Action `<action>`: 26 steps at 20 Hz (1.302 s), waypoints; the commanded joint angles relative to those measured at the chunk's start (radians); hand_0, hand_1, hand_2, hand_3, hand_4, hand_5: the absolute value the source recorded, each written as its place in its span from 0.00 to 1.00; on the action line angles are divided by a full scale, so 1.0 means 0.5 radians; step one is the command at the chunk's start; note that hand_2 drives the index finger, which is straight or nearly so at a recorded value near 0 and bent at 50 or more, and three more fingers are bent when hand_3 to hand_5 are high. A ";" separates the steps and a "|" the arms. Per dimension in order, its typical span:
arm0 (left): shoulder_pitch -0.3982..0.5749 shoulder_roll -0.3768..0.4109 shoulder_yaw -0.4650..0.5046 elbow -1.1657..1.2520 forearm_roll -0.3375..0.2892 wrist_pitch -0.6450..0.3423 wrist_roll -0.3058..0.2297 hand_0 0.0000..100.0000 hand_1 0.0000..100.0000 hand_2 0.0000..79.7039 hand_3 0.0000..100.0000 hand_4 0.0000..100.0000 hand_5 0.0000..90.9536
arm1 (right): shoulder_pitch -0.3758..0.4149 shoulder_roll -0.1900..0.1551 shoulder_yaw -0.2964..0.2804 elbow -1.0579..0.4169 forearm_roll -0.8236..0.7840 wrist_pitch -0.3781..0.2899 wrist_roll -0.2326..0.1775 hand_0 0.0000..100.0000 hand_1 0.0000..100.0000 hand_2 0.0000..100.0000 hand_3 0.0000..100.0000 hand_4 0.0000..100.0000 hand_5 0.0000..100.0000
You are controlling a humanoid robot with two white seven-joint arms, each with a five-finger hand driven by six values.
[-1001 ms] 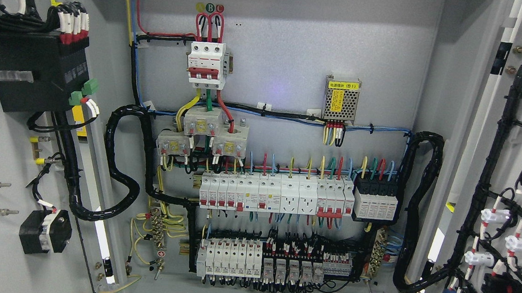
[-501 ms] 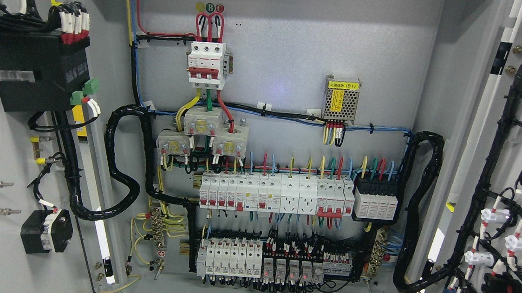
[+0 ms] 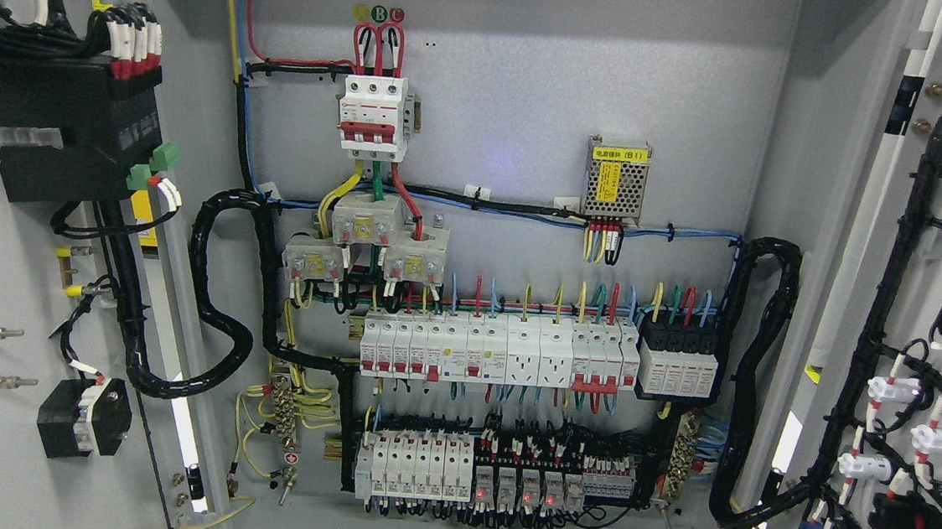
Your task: Open door with both hands
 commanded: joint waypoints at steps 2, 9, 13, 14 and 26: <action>0.328 0.116 0.002 -1.325 -0.222 -0.009 -0.009 0.38 0.29 0.00 0.02 0.00 0.00 | 0.456 -0.356 -0.508 -0.211 0.063 -0.145 -0.005 0.21 0.10 0.00 0.00 0.00 0.00; 0.617 0.224 0.045 -2.227 -0.225 -0.015 -0.003 0.39 0.28 0.03 0.07 0.00 0.00 | 0.855 -0.402 -0.751 -0.441 0.063 -0.391 -0.060 0.21 0.10 0.00 0.00 0.00 0.00; 0.749 0.255 0.118 -2.605 -0.225 -0.012 -0.003 0.38 0.28 0.03 0.06 0.00 0.00 | 1.005 -0.402 -0.916 -0.585 0.051 -0.446 -0.069 0.22 0.10 0.00 0.00 0.00 0.00; 0.776 0.261 0.136 -2.679 -0.225 -0.015 -0.009 0.38 0.28 0.03 0.06 0.00 0.00 | 1.057 -0.405 -0.956 -0.622 0.048 -0.470 -0.069 0.22 0.10 0.00 0.00 0.00 0.00; 0.810 0.264 0.268 -3.097 -0.228 -0.104 -0.309 0.35 0.27 0.05 0.07 0.00 0.00 | 1.484 -0.420 -1.248 -0.944 -0.163 -0.869 -0.149 0.22 0.10 0.00 0.00 0.00 0.00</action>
